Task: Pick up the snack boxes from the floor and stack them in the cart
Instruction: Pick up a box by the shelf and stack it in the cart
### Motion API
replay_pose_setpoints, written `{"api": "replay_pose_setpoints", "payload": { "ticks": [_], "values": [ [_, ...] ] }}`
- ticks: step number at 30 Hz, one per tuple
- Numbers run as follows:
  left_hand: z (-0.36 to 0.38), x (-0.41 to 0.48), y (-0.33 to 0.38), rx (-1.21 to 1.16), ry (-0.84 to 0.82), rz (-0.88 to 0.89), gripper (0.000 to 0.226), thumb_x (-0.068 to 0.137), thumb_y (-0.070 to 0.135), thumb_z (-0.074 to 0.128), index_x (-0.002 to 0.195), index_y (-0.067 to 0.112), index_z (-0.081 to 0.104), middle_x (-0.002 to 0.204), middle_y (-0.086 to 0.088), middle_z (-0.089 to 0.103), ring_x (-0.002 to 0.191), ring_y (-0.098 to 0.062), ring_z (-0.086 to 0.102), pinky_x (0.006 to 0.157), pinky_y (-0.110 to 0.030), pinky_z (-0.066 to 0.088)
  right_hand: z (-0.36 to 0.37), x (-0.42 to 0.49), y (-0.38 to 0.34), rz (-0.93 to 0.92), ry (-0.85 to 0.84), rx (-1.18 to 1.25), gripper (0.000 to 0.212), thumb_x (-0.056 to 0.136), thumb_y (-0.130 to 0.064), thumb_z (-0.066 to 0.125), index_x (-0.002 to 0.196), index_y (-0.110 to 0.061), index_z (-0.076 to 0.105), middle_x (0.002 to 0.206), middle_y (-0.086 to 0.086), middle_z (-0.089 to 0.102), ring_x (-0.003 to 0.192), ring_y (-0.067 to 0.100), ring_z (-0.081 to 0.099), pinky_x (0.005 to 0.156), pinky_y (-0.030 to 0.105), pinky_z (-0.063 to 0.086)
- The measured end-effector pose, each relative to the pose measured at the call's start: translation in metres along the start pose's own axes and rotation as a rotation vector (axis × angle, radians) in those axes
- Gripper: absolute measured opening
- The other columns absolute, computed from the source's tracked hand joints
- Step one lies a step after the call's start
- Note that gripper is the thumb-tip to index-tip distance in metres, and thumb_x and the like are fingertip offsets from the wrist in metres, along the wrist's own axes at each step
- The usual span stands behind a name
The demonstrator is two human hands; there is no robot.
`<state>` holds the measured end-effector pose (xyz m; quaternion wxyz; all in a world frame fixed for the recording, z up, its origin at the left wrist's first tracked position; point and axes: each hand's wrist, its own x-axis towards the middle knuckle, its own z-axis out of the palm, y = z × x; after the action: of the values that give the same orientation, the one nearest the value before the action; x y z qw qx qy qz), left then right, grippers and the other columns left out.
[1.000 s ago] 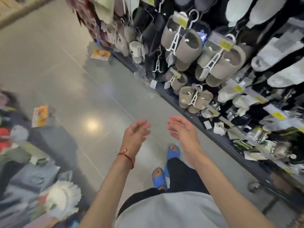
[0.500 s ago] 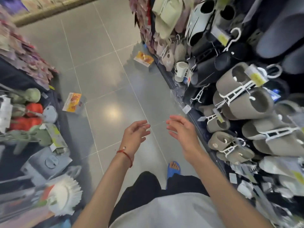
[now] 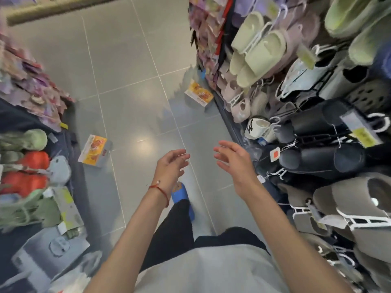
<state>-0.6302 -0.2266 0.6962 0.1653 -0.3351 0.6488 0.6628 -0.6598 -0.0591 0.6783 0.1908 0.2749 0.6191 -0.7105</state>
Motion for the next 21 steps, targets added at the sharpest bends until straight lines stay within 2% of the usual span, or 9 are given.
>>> {"api": "replay_pose_setpoints", "payload": {
  "ticks": [4,10,15,21],
  "values": [
    [-0.024,0.072,0.069,0.061,-0.061,0.022,0.022,0.097,0.012,0.062,0.119,0.014,0.065,0.124,-0.010,0.070,0.096,-0.012,0.064,0.091,-0.030,0.050,0.056,0.057,-0.042,0.017,0.055,0.050,0.019,0.100,-0.011,0.062,0.116,-0.018,0.069,0.110,0.003,0.075,0.097,0.013,0.070,0.092,0.030,0.056],
    [-0.040,0.176,0.155,0.120,-0.097,-0.009,0.018,0.098,0.013,0.061,0.115,0.017,0.066,0.121,-0.007,0.071,0.104,-0.018,0.066,0.101,-0.038,0.049,0.113,0.140,-0.103,0.042,0.108,0.090,0.017,0.100,-0.014,0.062,0.114,-0.020,0.069,0.113,0.003,0.075,0.101,0.015,0.071,0.090,0.029,0.056],
    [-0.029,0.274,0.218,0.157,-0.109,-0.041,0.017,0.099,0.011,0.058,0.112,0.019,0.066,0.120,-0.005,0.072,0.108,-0.019,0.067,0.101,-0.037,0.050,0.143,0.229,-0.154,0.075,0.165,0.111,0.014,0.101,-0.012,0.061,0.109,-0.020,0.069,0.109,0.004,0.075,0.093,0.014,0.069,0.083,0.025,0.055],
    [-0.004,0.375,0.289,0.194,-0.100,-0.095,0.020,0.100,0.014,0.057,0.117,0.018,0.066,0.120,-0.005,0.071,0.112,-0.020,0.067,0.105,-0.040,0.050,0.172,0.325,-0.213,0.122,0.146,0.064,0.015,0.100,-0.016,0.063,0.112,-0.021,0.070,0.112,0.006,0.075,0.099,0.016,0.071,0.095,0.031,0.056]
  ]
}}
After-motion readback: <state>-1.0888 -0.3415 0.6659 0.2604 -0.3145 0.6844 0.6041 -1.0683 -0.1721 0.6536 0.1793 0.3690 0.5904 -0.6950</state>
